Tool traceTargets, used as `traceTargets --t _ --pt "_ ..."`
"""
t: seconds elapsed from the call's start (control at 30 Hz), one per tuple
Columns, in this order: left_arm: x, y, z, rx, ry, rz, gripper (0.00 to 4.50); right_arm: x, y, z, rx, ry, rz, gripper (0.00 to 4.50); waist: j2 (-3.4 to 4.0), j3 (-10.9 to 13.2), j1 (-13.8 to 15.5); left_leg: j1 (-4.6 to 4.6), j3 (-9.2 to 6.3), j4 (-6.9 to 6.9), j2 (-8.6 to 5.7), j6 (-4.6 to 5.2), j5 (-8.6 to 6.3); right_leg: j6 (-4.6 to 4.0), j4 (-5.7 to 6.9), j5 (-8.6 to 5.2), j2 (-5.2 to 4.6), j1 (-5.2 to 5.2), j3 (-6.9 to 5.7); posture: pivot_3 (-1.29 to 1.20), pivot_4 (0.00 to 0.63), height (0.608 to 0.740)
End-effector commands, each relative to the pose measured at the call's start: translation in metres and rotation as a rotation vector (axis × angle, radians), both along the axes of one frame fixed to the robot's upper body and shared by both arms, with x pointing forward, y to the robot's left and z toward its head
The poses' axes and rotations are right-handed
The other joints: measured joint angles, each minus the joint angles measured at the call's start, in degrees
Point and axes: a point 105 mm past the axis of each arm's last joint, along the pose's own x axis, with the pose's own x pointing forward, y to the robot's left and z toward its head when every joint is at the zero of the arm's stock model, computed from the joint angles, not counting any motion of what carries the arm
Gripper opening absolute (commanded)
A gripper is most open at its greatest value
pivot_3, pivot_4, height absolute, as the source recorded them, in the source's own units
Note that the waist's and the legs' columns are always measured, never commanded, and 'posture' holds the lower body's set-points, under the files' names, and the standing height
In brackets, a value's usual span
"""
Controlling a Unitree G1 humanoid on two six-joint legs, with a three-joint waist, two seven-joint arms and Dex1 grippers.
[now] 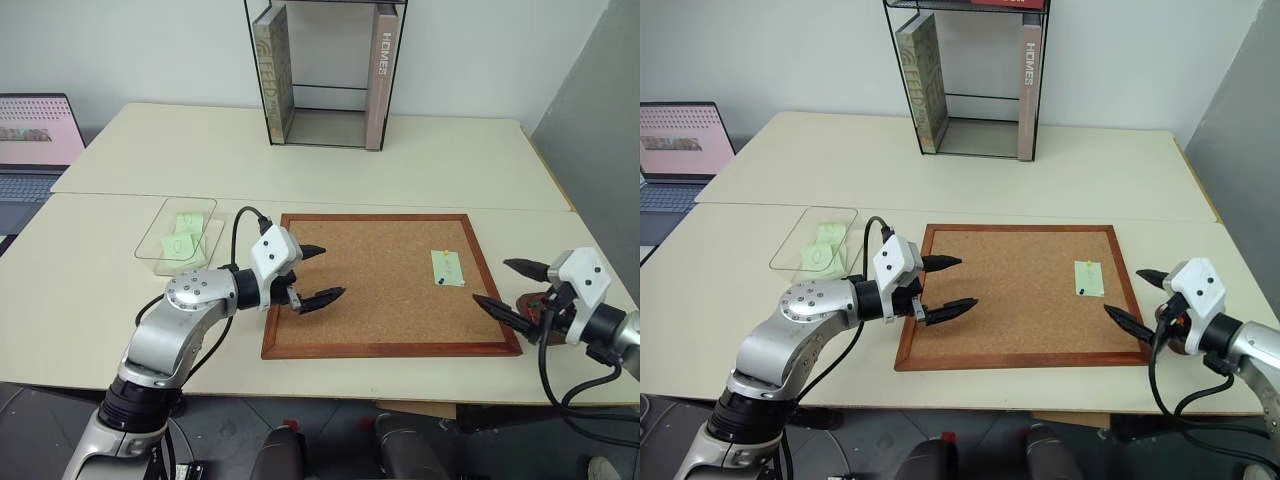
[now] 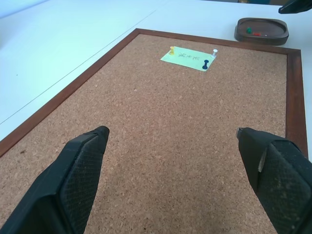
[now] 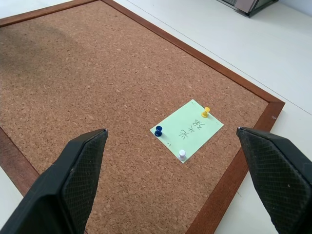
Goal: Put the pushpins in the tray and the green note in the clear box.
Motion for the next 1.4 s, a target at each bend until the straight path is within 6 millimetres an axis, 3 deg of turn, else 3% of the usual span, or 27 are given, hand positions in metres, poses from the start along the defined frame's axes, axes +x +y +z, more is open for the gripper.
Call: traceTargets --t 0.03,0.3,0.57,0.77,0.83,1.1,1.23,1.4 --pt "-0.006 -0.009 0.012 -0.031 -0.045 -0.039 4.47 -0.003 0.010 0.012 0.008 -0.044 0.040 4.50 0.00 0.0 0.0 0.00 0.00 0.01 0.00 0.00 0.00 -0.03 0.00 -0.02 0.00 0.00 0.00 0.00 0.150 0.740" --pt "-0.003 -0.021 0.006 -0.035 -0.065 -0.059 4.47 -0.009 0.022 0.009 0.032 -0.045 0.051 4.50 0.00 0.0 0.1 -0.01 -0.02 0.01 -0.02 0.00 0.00 -0.05 -0.01 -0.03 0.00 0.02 0.00 0.00 0.150 0.740" --pt "0.024 -0.046 -0.004 0.004 -0.129 -0.010 3.06 -0.011 0.026 0.011 0.053 -0.062 0.035 4.50 0.00 0.0 0.1 0.07 -0.05 0.11 -0.05 0.00 0.00 -0.11 -0.06 -0.06 0.00 0.19 0.00 0.00 0.150 0.740" --pt "0.034 -0.073 -0.016 -0.045 -0.057 -0.009 1.94 -0.005 0.029 0.014 0.085 -0.077 0.011 4.50 0.01 0.0 0.1 0.09 -0.05 0.13 -0.05 0.00 0.00 -0.07 -0.03 -0.04 0.01 0.20 0.00 0.00 0.150 0.740" --pt "0.036 -0.080 -0.019 -0.060 -0.038 -0.013 1.40 0.000 0.029 0.012 0.077 -0.084 -0.006 4.50 0.01 0.0 0.1 0.08 -0.07 0.13 -0.06 0.00 0.00 0.04 -0.02 0.02 0.01 0.21 0.00 0.00 0.150 0.740" --pt "0.039 -0.103 -0.036 -0.035 -0.013 -0.083 0.04 0.028 0.027 0.001 0.039 -0.086 -0.098 4.50 0.01 0.0 0.1 0.09 -0.07 0.14 -0.08 0.01 0.00 0.19 -0.03 0.11 0.00 0.22 0.02 0.00 0.150 0.740" --pt "0.044 -0.101 -0.057 0.026 0.012 -0.083 0.04 0.051 0.025 -0.005 0.039 -0.066 -0.159 4.50 0.00 0.0 -0.1 0.09 -0.02 0.13 -0.10 0.01 0.00 0.20 -0.05 0.12 0.00 0.21 0.08 0.00 0.150 0.740" --pt "0.047 -0.098 -0.063 0.044 0.023 -0.080 0.04 0.083 0.018 -0.009 0.066 -0.026 -0.214 4.50 0.02 0.0 0.0 0.09 -0.05 0.09 -0.09 0.01 0.00 0.23 -0.04 0.13 0.00 0.21 0.04 0.00 0.150 0.740"
